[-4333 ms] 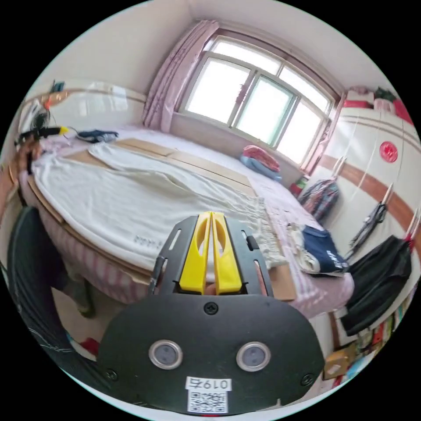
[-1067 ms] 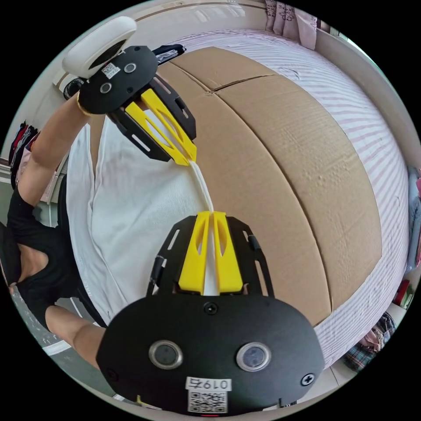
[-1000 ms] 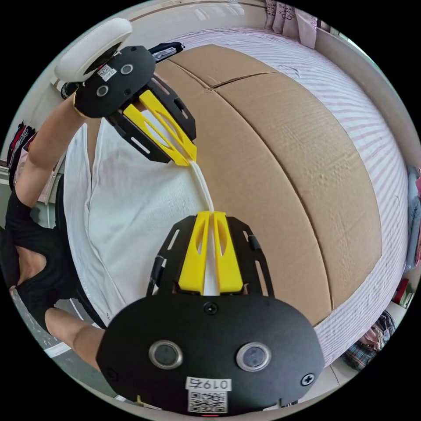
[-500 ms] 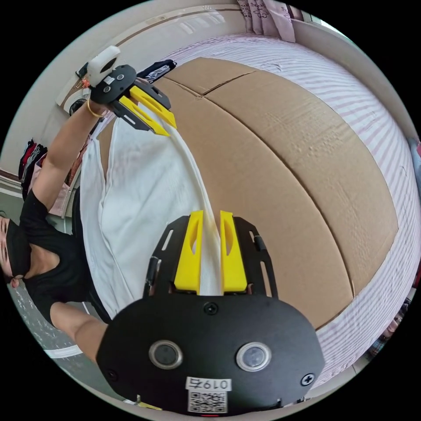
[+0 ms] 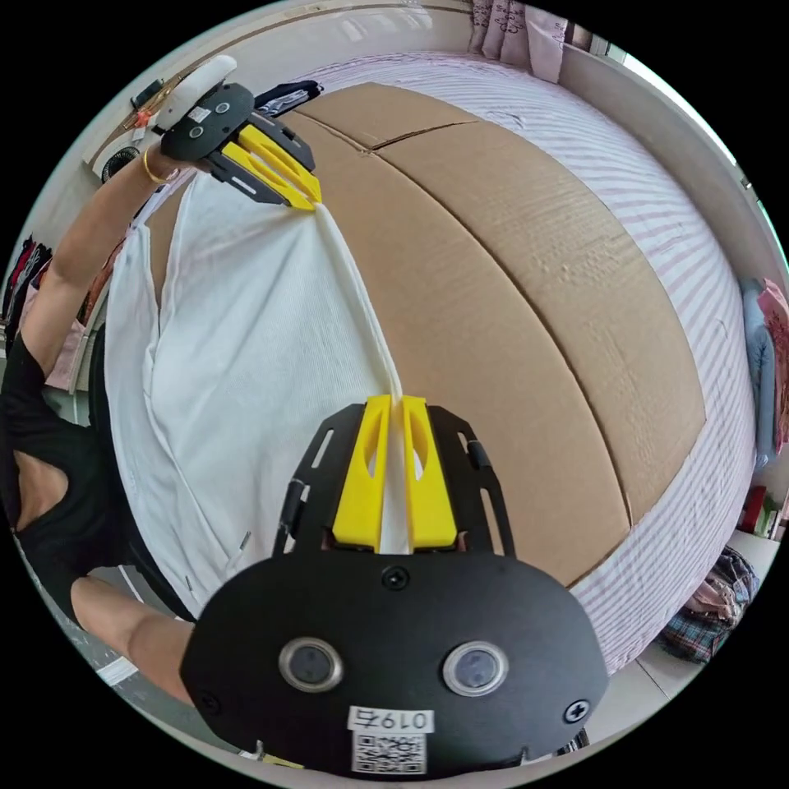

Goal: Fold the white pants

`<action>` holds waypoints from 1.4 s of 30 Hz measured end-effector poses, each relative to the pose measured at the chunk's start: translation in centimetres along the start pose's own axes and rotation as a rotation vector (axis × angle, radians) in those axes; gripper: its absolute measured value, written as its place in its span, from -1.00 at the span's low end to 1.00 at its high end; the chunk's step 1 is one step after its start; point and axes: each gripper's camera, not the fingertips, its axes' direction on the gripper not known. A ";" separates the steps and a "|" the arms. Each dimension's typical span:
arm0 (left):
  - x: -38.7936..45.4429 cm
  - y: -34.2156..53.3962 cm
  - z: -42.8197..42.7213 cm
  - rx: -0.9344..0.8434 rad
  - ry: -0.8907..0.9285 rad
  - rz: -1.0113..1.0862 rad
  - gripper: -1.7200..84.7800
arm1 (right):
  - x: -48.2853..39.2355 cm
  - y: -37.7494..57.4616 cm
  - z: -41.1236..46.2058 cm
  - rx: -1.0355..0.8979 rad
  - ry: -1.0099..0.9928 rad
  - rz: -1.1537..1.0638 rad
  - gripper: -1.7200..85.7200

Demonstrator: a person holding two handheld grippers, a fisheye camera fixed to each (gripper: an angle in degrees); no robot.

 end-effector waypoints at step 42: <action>6.1 27.7 8.1 0.219 0.124 -0.325 -0.94 | 4.6 15.9 -1.2 -0.062 -0.125 0.271 -0.85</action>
